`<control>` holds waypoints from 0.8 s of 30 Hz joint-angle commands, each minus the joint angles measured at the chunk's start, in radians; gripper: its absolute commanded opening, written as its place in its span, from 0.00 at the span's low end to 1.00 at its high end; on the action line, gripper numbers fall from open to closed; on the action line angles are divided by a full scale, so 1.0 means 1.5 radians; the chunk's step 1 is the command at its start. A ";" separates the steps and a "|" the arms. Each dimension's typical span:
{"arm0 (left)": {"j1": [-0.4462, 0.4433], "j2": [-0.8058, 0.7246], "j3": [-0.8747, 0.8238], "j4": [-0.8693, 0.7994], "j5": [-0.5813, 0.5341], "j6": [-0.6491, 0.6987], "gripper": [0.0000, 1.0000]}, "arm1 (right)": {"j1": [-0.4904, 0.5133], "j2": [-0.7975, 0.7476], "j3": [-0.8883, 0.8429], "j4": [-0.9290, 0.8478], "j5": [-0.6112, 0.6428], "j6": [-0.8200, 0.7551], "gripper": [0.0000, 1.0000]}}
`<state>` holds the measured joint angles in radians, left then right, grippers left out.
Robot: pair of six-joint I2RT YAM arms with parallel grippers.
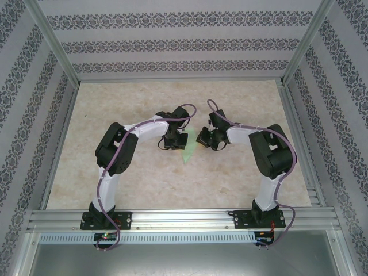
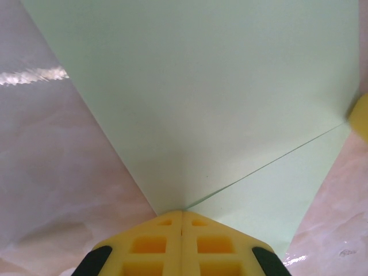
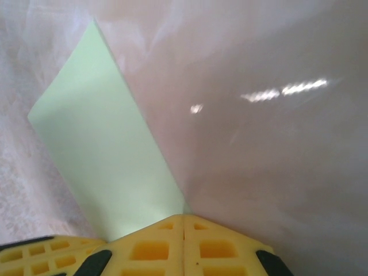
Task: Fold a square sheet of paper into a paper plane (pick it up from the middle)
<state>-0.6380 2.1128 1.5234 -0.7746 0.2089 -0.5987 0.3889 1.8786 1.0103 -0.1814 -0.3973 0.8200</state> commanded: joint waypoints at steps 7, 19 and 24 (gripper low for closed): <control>0.003 0.056 -0.026 -0.054 -0.079 0.009 0.00 | -0.004 -0.108 -0.041 0.051 0.051 0.034 0.07; 0.003 0.045 -0.055 -0.013 -0.088 -0.002 0.00 | 0.170 -0.171 -0.191 0.188 0.003 0.142 0.06; 0.003 0.036 -0.084 0.014 -0.091 -0.010 0.00 | 0.183 -0.128 -0.191 0.230 0.001 0.151 0.05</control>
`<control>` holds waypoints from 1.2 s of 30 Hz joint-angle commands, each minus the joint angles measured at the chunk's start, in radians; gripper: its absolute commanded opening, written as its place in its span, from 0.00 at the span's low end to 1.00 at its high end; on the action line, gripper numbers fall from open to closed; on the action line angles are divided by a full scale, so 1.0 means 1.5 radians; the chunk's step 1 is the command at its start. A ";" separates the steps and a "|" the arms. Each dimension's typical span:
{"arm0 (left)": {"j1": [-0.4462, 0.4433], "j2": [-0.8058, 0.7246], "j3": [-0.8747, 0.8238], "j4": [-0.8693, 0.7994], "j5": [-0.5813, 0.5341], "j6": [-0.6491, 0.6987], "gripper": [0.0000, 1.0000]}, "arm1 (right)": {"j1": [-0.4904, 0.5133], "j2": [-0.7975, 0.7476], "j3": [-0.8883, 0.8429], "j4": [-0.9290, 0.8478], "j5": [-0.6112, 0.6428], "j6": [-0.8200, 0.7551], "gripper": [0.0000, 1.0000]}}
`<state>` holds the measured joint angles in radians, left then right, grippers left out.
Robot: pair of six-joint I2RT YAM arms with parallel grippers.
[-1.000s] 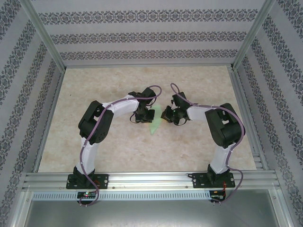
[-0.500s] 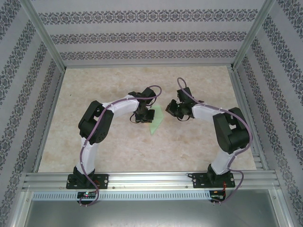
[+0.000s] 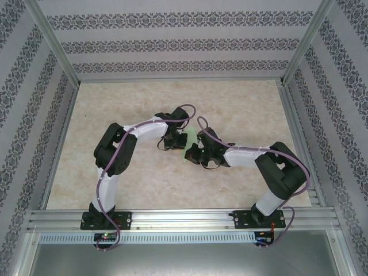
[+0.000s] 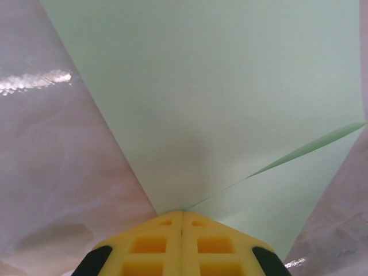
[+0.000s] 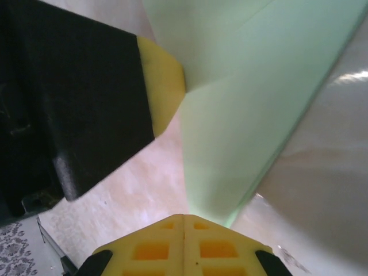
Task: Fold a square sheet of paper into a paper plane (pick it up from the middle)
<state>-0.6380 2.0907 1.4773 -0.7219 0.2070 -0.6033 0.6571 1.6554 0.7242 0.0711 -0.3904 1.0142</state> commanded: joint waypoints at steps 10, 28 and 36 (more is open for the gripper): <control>0.002 0.043 -0.071 -0.010 -0.093 -0.006 0.00 | 0.011 0.060 -0.007 0.067 0.003 0.023 0.05; 0.002 0.037 -0.086 0.002 -0.098 -0.011 0.00 | 0.024 -0.001 -0.030 0.042 0.001 -0.015 0.06; 0.003 0.037 -0.092 0.006 -0.098 -0.012 0.00 | 0.036 0.044 -0.029 0.044 -0.003 -0.001 0.06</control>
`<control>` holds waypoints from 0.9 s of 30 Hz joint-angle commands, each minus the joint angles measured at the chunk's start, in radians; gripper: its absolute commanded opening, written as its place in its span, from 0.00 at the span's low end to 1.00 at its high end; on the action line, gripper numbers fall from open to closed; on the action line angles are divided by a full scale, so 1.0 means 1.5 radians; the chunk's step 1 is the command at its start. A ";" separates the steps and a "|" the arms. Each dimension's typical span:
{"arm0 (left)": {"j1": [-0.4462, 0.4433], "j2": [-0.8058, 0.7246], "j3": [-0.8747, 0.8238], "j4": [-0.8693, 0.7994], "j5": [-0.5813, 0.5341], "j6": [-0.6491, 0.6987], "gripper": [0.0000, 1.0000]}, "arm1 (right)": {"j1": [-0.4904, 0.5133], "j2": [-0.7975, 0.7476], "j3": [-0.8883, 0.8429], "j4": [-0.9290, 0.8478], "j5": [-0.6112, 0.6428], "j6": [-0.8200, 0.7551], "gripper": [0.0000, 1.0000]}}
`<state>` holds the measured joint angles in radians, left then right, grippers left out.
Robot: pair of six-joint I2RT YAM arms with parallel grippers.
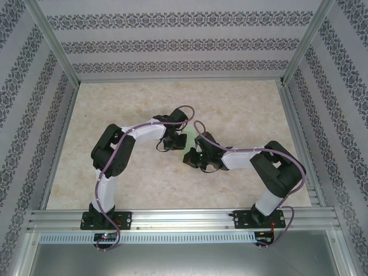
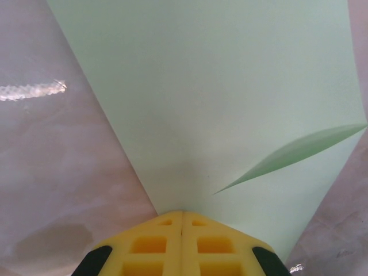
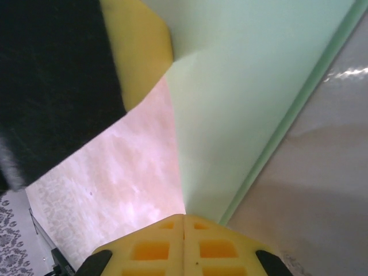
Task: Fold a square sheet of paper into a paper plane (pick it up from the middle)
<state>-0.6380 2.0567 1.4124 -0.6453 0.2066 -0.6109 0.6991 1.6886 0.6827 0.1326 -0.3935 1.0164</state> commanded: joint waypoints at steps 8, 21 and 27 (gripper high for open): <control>0.003 0.055 -0.054 -0.044 -0.097 -0.006 0.00 | 0.007 0.015 0.006 -0.004 -0.007 -0.007 0.06; 0.003 0.057 -0.046 -0.047 -0.097 -0.005 0.00 | -0.045 -0.025 0.029 -0.049 0.005 -0.054 0.06; 0.003 0.057 -0.043 -0.048 -0.097 -0.006 0.00 | -0.039 0.024 0.051 -0.060 -0.003 -0.057 0.06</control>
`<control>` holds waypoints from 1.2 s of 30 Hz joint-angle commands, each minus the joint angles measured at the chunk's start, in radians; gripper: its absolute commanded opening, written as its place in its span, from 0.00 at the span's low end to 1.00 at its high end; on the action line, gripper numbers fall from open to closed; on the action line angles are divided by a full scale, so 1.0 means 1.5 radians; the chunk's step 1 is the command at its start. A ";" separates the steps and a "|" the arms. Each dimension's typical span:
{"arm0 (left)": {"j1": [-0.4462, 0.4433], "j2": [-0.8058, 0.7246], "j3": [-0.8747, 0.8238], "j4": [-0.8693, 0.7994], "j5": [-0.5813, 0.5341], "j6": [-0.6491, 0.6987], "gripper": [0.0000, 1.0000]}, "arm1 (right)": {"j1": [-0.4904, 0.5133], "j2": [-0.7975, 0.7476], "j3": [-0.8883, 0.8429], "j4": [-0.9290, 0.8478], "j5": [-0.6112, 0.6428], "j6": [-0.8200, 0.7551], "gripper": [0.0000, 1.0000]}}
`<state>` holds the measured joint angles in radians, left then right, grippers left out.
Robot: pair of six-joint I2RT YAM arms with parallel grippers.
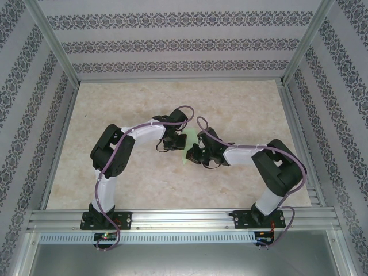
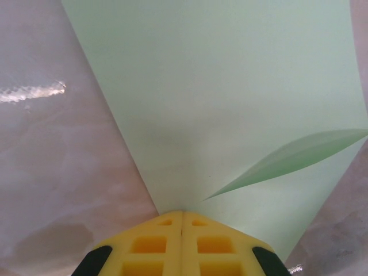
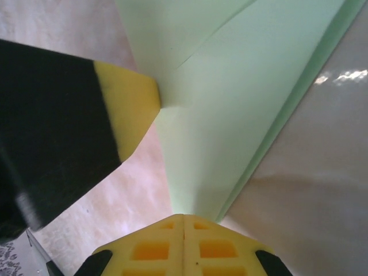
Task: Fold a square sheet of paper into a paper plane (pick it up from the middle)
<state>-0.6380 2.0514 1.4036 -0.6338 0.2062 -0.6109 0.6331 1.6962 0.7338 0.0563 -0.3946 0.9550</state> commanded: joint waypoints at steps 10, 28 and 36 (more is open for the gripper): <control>0.003 0.062 -0.013 -0.067 -0.093 0.006 0.00 | -0.013 -0.039 0.017 -0.022 0.014 -0.012 0.05; 0.003 -0.069 -0.039 0.047 -0.013 0.000 0.03 | -0.040 0.058 0.024 -0.010 0.013 0.004 0.04; 0.002 -0.200 -0.180 0.177 0.081 -0.061 0.10 | -0.005 0.035 -0.014 0.050 0.020 0.091 0.04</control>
<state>-0.6373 1.8042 1.2045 -0.4927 0.2607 -0.6403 0.5964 1.7638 0.7441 0.1226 -0.3897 1.0260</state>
